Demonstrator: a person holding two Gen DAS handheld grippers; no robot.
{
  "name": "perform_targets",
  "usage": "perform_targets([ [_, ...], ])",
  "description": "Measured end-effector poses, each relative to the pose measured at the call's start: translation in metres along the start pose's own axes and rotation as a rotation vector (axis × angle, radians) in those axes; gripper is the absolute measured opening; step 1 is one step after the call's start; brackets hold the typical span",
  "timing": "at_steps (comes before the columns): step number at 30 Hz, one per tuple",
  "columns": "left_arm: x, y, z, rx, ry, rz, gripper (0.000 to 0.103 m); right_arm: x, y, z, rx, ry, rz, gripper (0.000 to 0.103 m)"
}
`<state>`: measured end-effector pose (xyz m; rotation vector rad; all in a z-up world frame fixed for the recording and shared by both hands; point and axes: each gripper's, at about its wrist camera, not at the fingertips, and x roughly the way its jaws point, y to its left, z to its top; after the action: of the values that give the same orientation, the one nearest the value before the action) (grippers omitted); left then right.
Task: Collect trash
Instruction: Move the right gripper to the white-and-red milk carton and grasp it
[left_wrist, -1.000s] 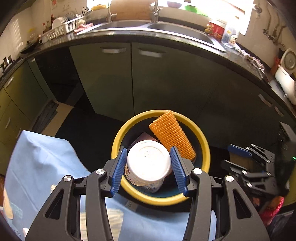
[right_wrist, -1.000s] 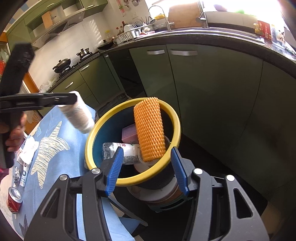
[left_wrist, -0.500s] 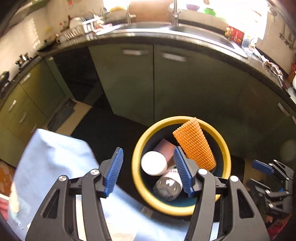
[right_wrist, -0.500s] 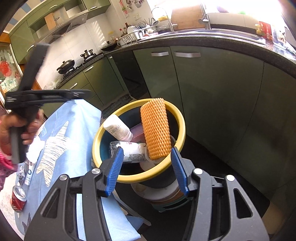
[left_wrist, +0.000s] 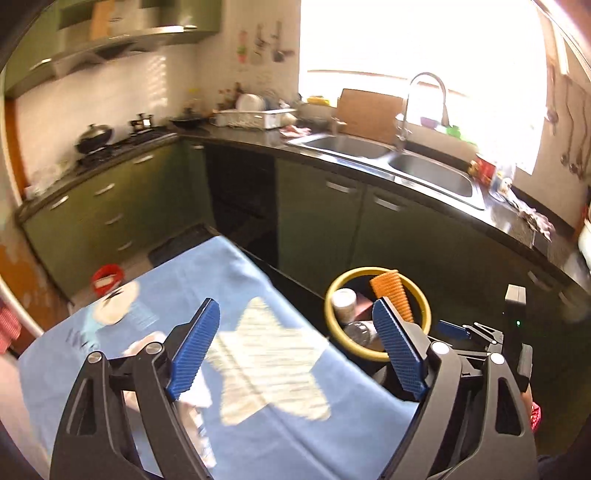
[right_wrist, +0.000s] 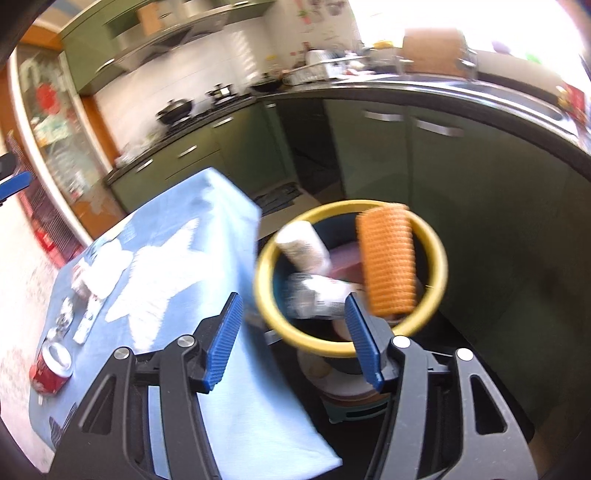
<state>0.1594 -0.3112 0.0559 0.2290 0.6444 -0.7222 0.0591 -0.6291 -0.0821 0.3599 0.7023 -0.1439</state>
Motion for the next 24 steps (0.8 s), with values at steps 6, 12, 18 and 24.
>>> perform_targets([
  [6, -0.079, 0.06, -0.06, -0.14, -0.051, 0.113, 0.091, 0.009, 0.064, -0.002, -0.131, 0.044, 0.087, 0.055],
  [12, -0.141, 0.113, -0.122, -0.246, -0.109, 0.268, 0.096, 0.02, 0.135, -0.014, -0.273, 0.123, 0.199, 0.055],
  [18, -0.176, 0.156, -0.183, -0.335, -0.101, 0.368, 0.097, 0.032, 0.202, -0.022, -0.397, 0.182, 0.28, 0.055],
  [24, -0.179, 0.18, -0.226, -0.398, -0.062, 0.417, 0.097, 0.055, 0.272, -0.006, -0.529, 0.195, 0.358, 0.055],
])
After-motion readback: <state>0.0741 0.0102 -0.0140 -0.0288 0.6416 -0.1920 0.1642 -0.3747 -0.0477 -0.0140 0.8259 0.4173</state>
